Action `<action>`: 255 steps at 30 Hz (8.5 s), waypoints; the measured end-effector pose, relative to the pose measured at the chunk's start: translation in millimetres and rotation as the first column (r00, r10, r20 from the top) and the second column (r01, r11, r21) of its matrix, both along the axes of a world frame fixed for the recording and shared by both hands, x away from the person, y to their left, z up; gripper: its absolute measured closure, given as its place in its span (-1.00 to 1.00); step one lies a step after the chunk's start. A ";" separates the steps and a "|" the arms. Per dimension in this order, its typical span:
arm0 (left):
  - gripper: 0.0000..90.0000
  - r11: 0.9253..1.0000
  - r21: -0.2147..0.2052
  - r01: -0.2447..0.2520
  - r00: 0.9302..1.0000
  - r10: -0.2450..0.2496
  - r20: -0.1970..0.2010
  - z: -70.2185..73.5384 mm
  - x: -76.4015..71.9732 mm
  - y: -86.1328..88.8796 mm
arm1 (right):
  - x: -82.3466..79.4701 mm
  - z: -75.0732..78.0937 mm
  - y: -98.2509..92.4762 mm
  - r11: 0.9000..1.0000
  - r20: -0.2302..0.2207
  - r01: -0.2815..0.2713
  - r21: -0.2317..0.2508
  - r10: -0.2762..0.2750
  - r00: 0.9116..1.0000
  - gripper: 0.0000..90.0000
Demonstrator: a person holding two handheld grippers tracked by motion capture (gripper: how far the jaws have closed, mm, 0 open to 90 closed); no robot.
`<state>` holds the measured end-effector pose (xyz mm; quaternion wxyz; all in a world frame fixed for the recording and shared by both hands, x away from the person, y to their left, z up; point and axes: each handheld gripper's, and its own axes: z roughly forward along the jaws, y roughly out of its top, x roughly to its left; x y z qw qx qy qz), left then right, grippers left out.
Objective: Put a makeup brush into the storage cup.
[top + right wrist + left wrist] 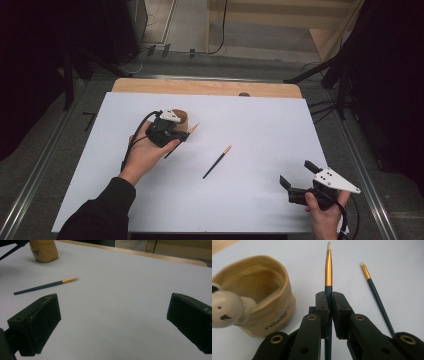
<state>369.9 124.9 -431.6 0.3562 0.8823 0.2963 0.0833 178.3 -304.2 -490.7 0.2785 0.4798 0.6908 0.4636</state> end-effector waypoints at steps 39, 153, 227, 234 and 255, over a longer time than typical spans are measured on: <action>0.86 0.890 -0.449 -0.085 0.982 0.151 0.113 20.7 8.0 37.5 | -0.3 0.0 -0.2 1.000 0.004 0.000 -0.001 0.000 1.000 -1.00; -0.71 0.824 -0.522 -0.221 0.920 0.354 0.168 -2.2 7.0 66.8 | -3.8 -0.5 -8.8 1.000 0.000 0.015 0.011 -0.015 1.000 -1.00; -1.00 0.858 -0.471 -0.205 0.928 0.324 0.185 -35.7 -129.4 156.6 | -8.2 4.1 -8.6 1.000 0.040 0.005 0.015 -0.005 0.999 -1.00; -1.00 0.861 -0.460 -0.217 0.923 0.334 0.189 -35.6 -137.8 166.7 | -8.4 4.6 -9.8 1.000 0.046 0.007 0.016 -0.008 0.999 -1.00; -1.00 0.851 -0.473 -0.226 0.918 0.348 0.188 -36.0 -140.1 175.3 | -5.5 11.4 -6.5 0.999 0.054 0.005 0.038 -0.007 0.999 -0.95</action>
